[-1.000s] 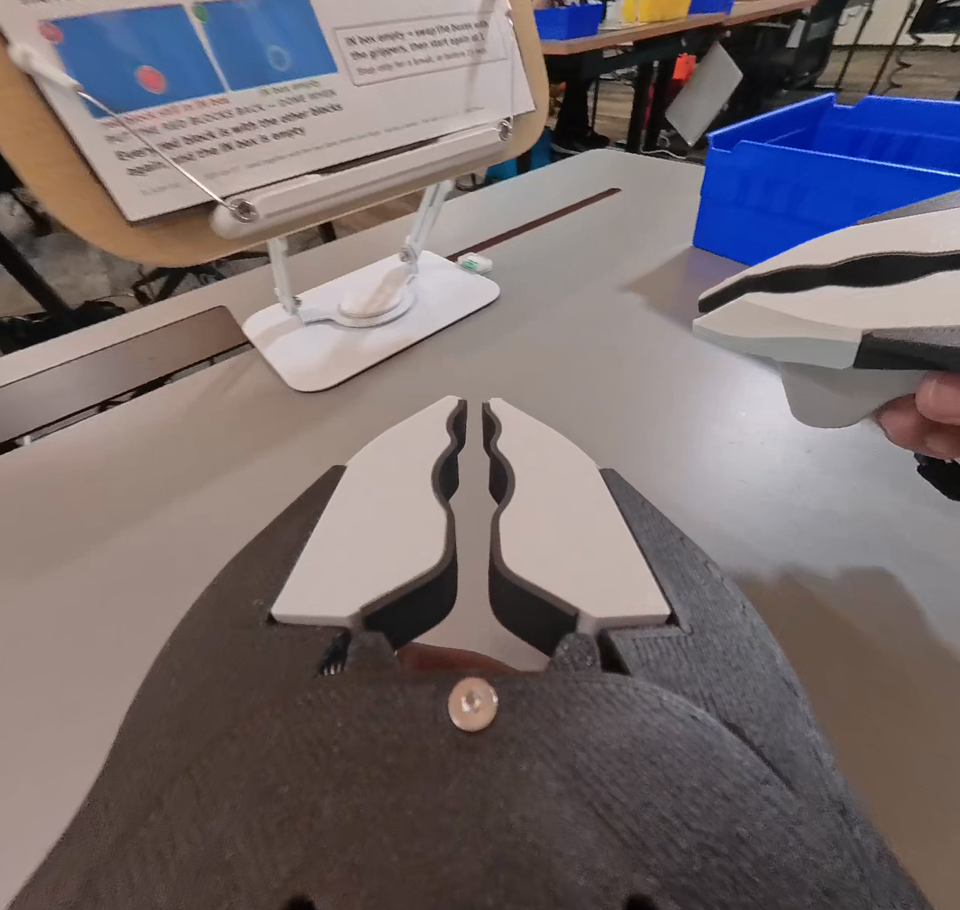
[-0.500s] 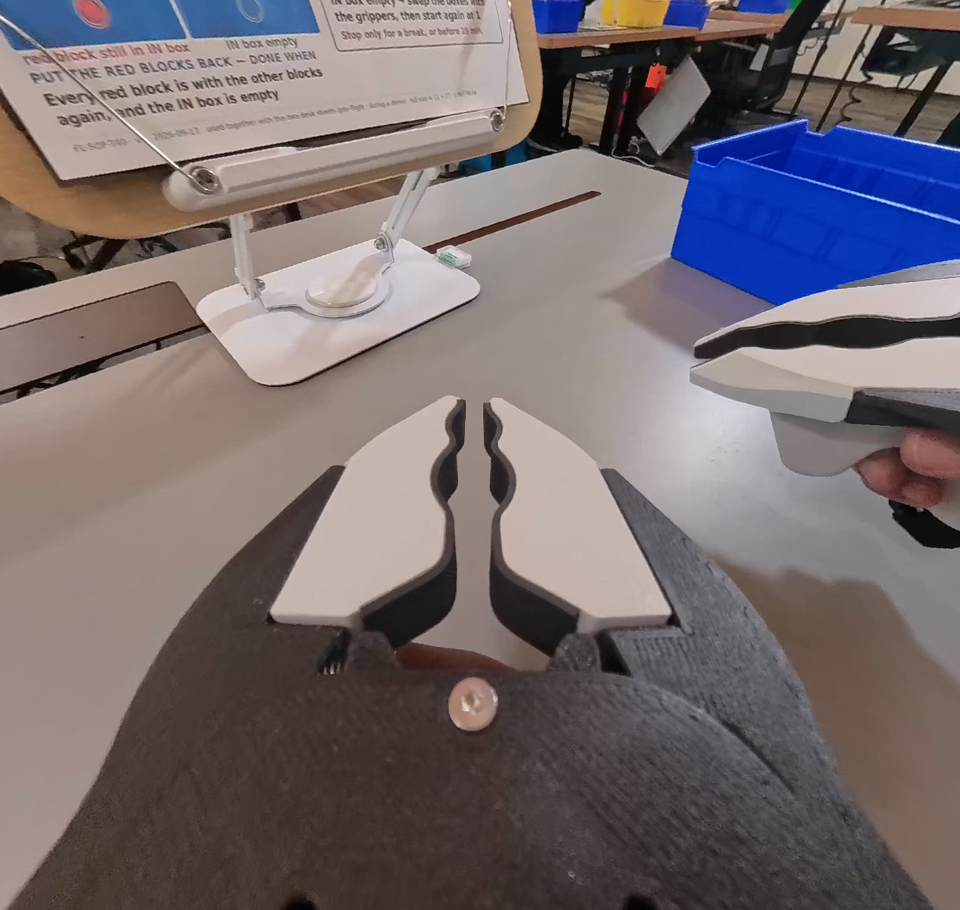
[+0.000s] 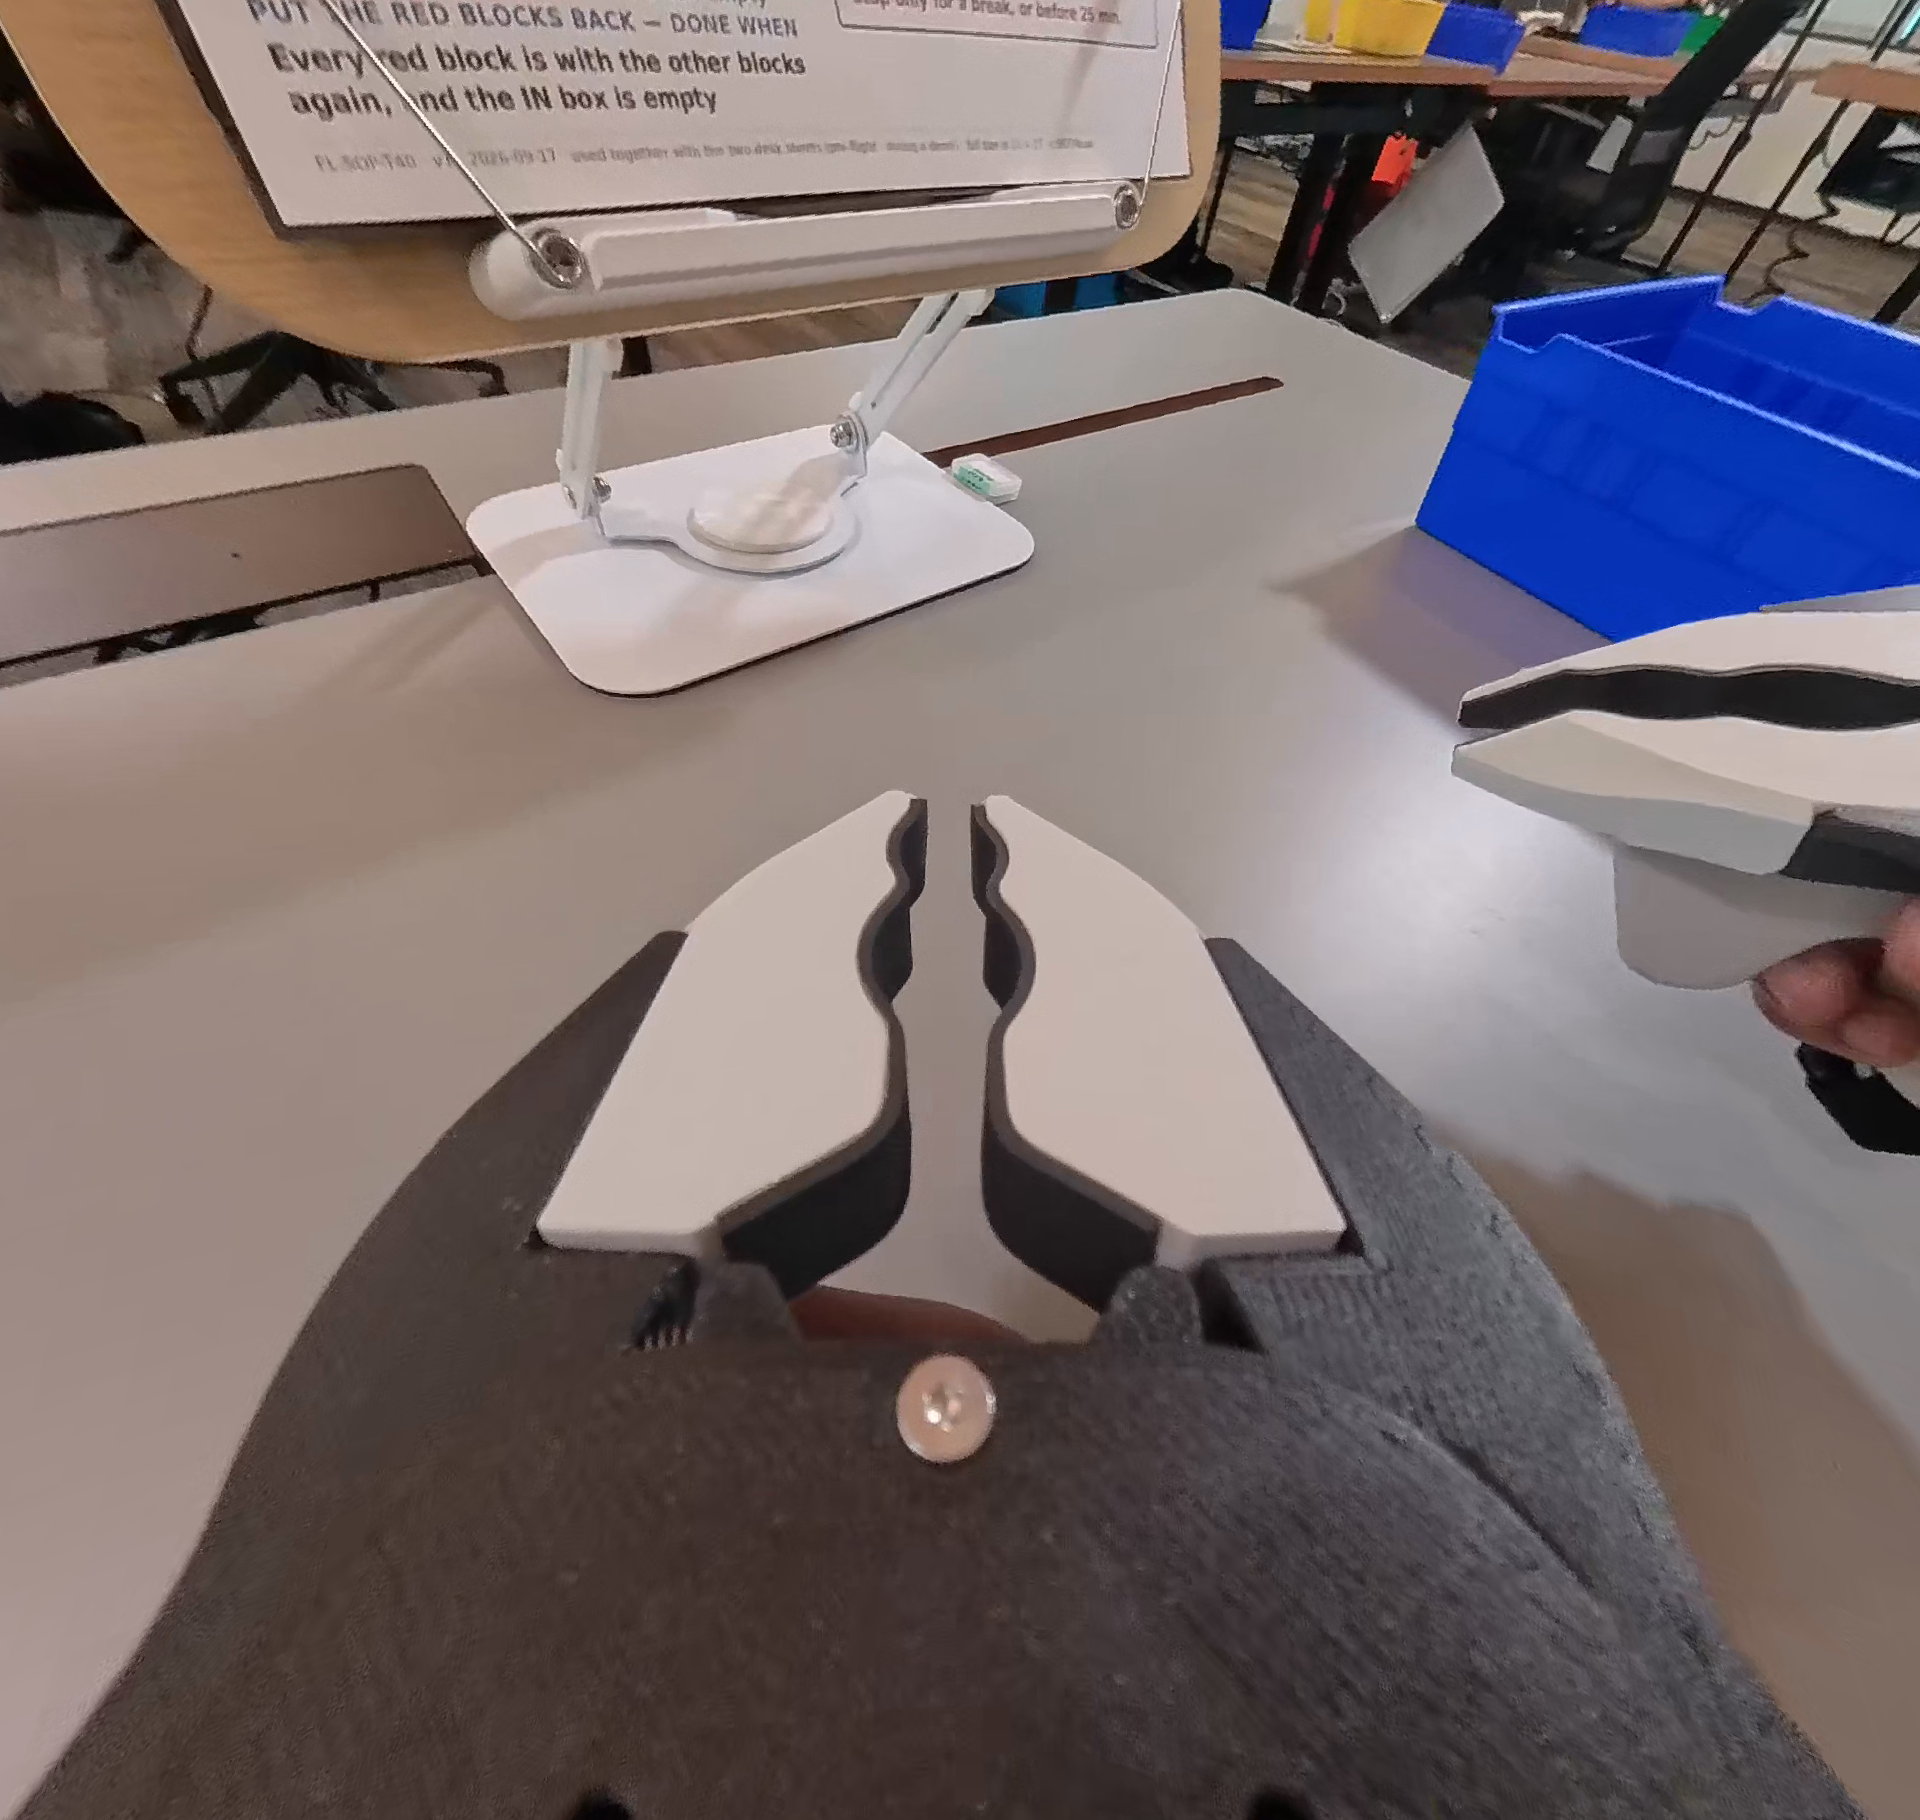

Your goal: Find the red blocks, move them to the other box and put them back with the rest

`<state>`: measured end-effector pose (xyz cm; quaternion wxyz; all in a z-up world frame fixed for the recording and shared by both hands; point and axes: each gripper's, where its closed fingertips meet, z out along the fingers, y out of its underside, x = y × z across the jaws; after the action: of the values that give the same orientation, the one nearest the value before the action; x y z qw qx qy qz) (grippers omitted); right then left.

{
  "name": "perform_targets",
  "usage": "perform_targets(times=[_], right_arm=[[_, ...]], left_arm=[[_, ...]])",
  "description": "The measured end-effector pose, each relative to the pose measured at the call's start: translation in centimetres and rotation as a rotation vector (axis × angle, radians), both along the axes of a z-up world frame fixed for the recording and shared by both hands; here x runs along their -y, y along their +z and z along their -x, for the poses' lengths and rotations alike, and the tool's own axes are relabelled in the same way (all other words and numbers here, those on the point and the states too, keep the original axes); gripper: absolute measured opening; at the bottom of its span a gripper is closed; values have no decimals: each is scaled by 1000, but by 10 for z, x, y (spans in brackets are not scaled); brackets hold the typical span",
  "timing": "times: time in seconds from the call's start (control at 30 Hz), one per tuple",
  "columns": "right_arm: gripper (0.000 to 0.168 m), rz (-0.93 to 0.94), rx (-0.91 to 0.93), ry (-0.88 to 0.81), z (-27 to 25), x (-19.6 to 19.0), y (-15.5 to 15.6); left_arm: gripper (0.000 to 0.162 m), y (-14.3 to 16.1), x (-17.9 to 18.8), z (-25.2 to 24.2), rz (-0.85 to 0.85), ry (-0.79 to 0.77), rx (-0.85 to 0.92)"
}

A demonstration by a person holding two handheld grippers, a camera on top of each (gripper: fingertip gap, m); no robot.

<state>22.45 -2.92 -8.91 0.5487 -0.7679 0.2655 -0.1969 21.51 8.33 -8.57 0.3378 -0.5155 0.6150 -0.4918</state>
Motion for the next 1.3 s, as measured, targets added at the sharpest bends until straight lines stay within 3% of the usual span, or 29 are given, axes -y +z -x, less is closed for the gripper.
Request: perform_targets(times=[0.67, 1.13, 1.3], right_arm=[[18, -68, -101, 124, 11, -27, 3], [21, -86, -209, 299, 39, -74, -3], [22, -49, -172, 344, 47, -84, -4]], left_arm=[[16, -7, -2, 10, 163, -30, -96], [19, -1, -53, 32, 235, 110, -79], [19, 2, -66, 40, 231, 151, -66]])
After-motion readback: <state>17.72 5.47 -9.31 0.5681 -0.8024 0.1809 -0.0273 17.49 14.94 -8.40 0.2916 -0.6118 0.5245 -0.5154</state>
